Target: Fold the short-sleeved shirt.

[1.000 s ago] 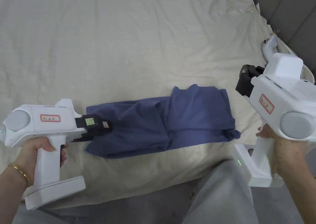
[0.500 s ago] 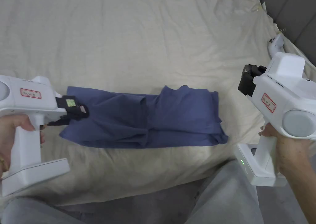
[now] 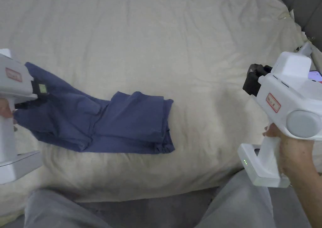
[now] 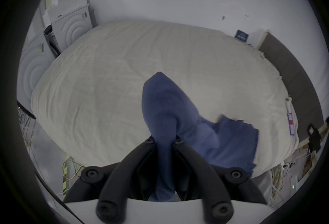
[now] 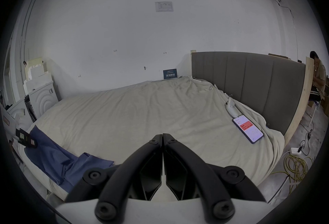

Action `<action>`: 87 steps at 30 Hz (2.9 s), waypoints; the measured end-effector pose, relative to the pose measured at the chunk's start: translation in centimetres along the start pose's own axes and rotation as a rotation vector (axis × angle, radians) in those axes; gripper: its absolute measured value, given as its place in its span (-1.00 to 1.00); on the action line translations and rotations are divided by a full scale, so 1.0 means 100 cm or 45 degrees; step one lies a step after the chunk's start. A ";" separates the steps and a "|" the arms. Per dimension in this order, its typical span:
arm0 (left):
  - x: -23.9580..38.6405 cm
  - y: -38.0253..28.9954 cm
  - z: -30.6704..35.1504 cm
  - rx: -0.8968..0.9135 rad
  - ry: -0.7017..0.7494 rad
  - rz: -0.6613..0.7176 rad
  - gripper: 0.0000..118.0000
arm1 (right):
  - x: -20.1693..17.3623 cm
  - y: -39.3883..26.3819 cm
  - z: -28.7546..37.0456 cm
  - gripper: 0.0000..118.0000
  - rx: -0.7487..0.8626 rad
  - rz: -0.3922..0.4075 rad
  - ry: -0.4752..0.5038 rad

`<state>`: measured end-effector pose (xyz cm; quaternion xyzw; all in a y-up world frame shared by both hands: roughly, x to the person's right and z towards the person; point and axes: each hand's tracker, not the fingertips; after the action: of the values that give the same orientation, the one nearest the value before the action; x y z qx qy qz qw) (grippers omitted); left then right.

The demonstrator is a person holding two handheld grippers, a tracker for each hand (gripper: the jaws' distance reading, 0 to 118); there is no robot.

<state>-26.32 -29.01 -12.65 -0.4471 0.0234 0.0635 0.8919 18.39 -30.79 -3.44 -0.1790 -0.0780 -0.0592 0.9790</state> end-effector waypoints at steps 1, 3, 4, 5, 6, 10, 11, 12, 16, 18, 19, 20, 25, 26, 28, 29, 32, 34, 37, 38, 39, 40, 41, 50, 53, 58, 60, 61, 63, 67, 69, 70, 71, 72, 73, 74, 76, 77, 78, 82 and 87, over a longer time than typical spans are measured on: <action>0.013 -0.004 0.002 0.004 -0.020 -0.024 -0.87 | 0.001 0.001 0.002 -1.00 0.004 -0.002 0.003; 0.036 -0.011 0.006 0.005 -0.079 -0.078 -0.87 | 0.004 0.002 0.006 -1.00 0.015 -0.008 -0.002; 0.046 -0.014 0.007 0.003 -0.116 -0.100 -0.87 | 0.007 0.002 0.008 -1.00 0.020 -0.011 -0.007; 0.058 -0.019 0.007 -0.008 -0.153 -0.118 -0.87 | 0.009 0.003 0.010 -1.00 0.026 -0.017 -0.013; 0.069 -0.022 0.006 -0.023 -0.188 -0.132 -0.87 | 0.012 0.003 0.012 -1.00 0.031 -0.024 -0.021; 0.112 -0.036 -0.007 -0.075 -0.245 -0.197 -0.87 | 0.024 0.002 0.020 -1.00 0.040 -0.051 -0.053; 0.121 -0.040 -0.012 -0.084 -0.247 -0.218 -0.87 | 0.027 0.001 0.021 -1.00 0.041 -0.054 -0.059; 0.133 -0.044 -0.018 -0.096 -0.246 -0.246 -0.87 | 0.030 0.001 0.023 -1.00 0.042 -0.058 -0.068; 0.173 -0.061 -0.050 -0.173 -0.220 -0.307 -0.87 | 0.039 -0.002 0.027 -1.00 0.039 -0.065 -0.094; 0.193 -0.070 -0.066 -0.209 -0.196 -0.351 -0.87 | 0.042 -0.003 0.029 -1.00 0.036 -0.067 -0.106; 0.202 -0.075 -0.074 -0.227 -0.175 -0.394 -0.87 | 0.042 -0.003 0.029 -1.00 0.035 -0.067 -0.111; 0.210 -0.080 -0.080 -0.243 -0.162 -0.419 -0.87 | 0.043 -0.004 0.030 -1.00 0.033 -0.067 -0.117; 0.225 -0.091 -0.106 -0.300 -0.265 -0.457 0.07 | 0.048 -0.005 0.030 -1.00 0.023 -0.073 -0.139; 0.223 -0.088 -0.104 -0.320 -0.345 -0.432 0.36 | 0.049 -0.005 0.029 -1.00 0.019 -0.069 -0.141; 0.218 -0.078 -0.094 -0.344 -0.502 -0.355 0.82 | 0.049 -0.005 0.027 -1.00 0.012 -0.060 -0.146; 0.214 -0.071 -0.085 -0.327 -0.551 -0.313 0.86 | 0.050 -0.005 0.026 -1.00 0.010 -0.059 -0.145; 0.197 -0.047 -0.063 -0.196 -0.680 -0.211 0.86 | 0.049 -0.004 0.023 -1.00 0.010 -0.068 -0.138; 0.181 -0.031 -0.049 -0.093 -0.618 -0.202 0.86 | 0.046 -0.002 0.022 -1.00 0.016 -0.068 -0.134; 0.162 -0.022 -0.039 0.118 -0.459 -0.225 0.85 | 0.042 0.000 0.020 -1.00 0.021 -0.064 -0.119; 0.158 -0.024 -0.038 0.174 -0.397 -0.250 0.81 | 0.041 0.000 0.020 -1.00 0.023 -0.060 -0.115; 0.154 -0.029 -0.037 0.236 -0.337 -0.276 0.68 | 0.039 0.000 0.020 -1.00 0.025 -0.059 -0.110; 0.153 -0.036 -0.038 0.283 -0.287 -0.307 0.39 | 0.038 0.001 0.019 -1.00 0.025 -0.059 -0.106; 0.156 -0.045 -0.041 0.305 -0.248 -0.331 -0.21 | 0.037 0.001 0.019 -1.00 0.025 -0.059 -0.101; 0.200 -0.134 -0.086 0.237 -0.266 -0.423 -1.00 | 0.032 0.000 0.018 -1.00 0.014 -0.050 -0.087; 0.223 -0.156 -0.101 0.187 -0.260 -0.516 -1.00 | 0.034 0.000 0.019 -1.00 0.009 -0.047 -0.096; 0.257 -0.174 -0.110 0.245 -0.120 -0.687 -1.00 | 0.043 0.000 0.021 -1.00 0.003 -0.061 -0.125; 0.267 -0.179 -0.112 0.251 -0.137 -0.798 -1.00 | 0.044 0.000 0.021 -1.00 0.000 -0.061 -0.134; 0.270 -0.180 -0.113 0.246 -0.135 -0.830 -1.00 | 0.044 0.000 0.021 -1.00 -0.001 -0.058 -0.136; 0.273 -0.175 -0.114 0.238 -0.148 -0.825 -1.00 | 0.045 0.000 0.021 -1.00 -0.003 -0.057 -0.138; 0.253 -0.127 -0.092 0.171 -0.436 -0.452 -1.00 | 0.041 0.003 0.022 -1.00 0.007 -0.052 -0.126; 0.236 -0.096 -0.070 0.257 -0.533 -0.336 -1.00 | 0.037 0.006 0.022 -1.00 0.014 -0.046 -0.109; 0.226 -0.084 -0.061 0.308 -0.565 -0.312 -1.00 | 0.034 0.007 0.022 -1.00 0.020 -0.041 -0.104; 0.213 -0.071 -0.051 0.372 -0.591 -0.286 -1.00 | 0.030 0.008 0.023 -1.00 0.028 -0.035 -0.098; 0.201 -0.061 -0.042 0.430 -0.560 -0.260 -1.00 | 0.026 0.009 0.023 -1.00 0.038 -0.032 -0.085; 0.190 -0.052 -0.033 0.490 -0.535 -0.229 -1.00 | 0.022 0.011 0.023 -1.00 0.045 -0.033 -0.075; 0.176 -0.045 -0.024 0.547 -0.509 -0.198 -1.00 | 0.018 0.012 0.023 -1.00 0.053 -0.033 -0.060; 0.149 -0.037 -0.009 0.660 -0.447 -0.154 -1.00 | 0.006 0.014 0.024 -1.00 0.070 -0.021 -0.033; 0.139 -0.036 0.001 0.715 -0.387 -0.151 -1.00 | -0.001 0.015 0.023 -1.00 0.081 -0.007 -0.018; 0.127 -0.037 0.007 0.770 -0.330 -0.153 -1.00 | -0.010 0.016 0.022 -1.00 0.089 0.007 0.002; 0.092 -0.046 0.026 0.878 -0.180 -0.140 -1.00 | -0.048 0.014 0.014 -1.00 0.107 0.022 0.106; 0.063 -0.065 0.039 0.895 -0.105 -0.152 -1.00 | -0.113 -0.007 -0.013 -1.00 0.070 0.008 0.237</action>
<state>-19.28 -29.14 -5.81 -0.1104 -0.0185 0.0173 0.9936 7.40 -30.97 -6.39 -0.1459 0.0121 -0.0705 0.9867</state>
